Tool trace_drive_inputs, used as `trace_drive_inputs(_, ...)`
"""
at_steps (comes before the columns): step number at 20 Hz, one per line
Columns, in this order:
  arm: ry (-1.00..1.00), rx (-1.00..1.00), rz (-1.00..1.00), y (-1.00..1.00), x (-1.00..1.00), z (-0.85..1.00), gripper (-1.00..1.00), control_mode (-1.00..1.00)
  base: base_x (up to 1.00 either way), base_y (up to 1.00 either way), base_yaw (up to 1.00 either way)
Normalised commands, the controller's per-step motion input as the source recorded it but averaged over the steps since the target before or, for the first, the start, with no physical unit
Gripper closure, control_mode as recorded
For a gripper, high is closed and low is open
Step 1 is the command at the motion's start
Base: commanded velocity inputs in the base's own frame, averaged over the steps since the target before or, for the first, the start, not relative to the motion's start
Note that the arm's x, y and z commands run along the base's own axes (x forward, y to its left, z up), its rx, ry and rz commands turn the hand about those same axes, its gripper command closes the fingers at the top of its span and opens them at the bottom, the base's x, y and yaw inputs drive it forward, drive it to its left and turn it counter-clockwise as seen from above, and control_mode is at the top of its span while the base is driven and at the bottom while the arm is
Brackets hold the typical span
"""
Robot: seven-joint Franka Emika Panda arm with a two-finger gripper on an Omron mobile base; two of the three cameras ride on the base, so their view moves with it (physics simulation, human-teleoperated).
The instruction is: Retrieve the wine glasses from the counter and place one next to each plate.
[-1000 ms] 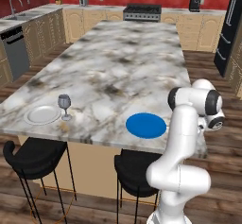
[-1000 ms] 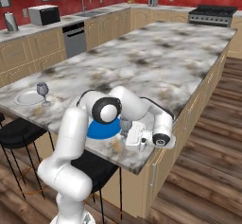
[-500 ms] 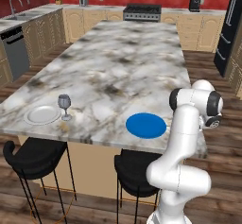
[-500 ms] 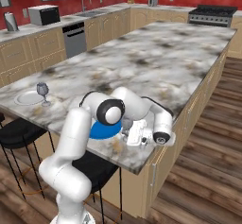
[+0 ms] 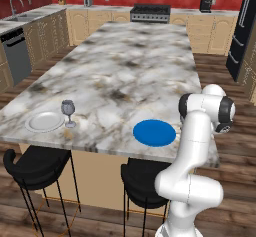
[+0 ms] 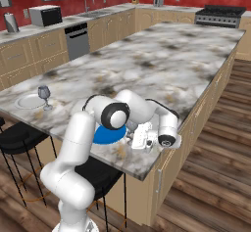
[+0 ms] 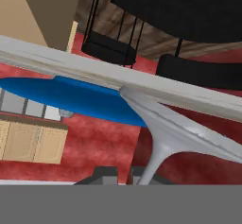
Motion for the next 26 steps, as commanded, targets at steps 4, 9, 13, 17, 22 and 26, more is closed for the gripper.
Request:
trace_drive_inputs(4, -0.3, 0.0, 0.1, -0.14, -0.02, -0.39, 1.0, -1.0, 0.0, 0.0, 0.0)
trace_drive_inputs(9, -0.17, 0.01, 0.07, -0.31, 0.02, -0.52, 1.0, -1.0, 0.0, 0.0, 0.0)
trace_drive_inputs(13, 0.03, 0.06, 0.01, -0.36, 0.36, -0.51, -1.0, -1.0, 0.0, 0.0, 0.0)
trace_drive_inputs(17, 0.19, 0.1, 0.01, -0.69, 0.21, -0.38, -1.0, -1.0, 0.0, 0.0, 0.0)
trace_drive_inputs(22, 0.08, 0.07, 0.02, -0.56, 0.05, -0.3, -1.0, -1.0, 0.0, 0.0, 0.0)
trace_drive_inputs(26, 0.0, 0.08, 0.0, -0.57, -0.46, 0.17, -1.0, -1.0, 0.0, 0.0, 0.0)
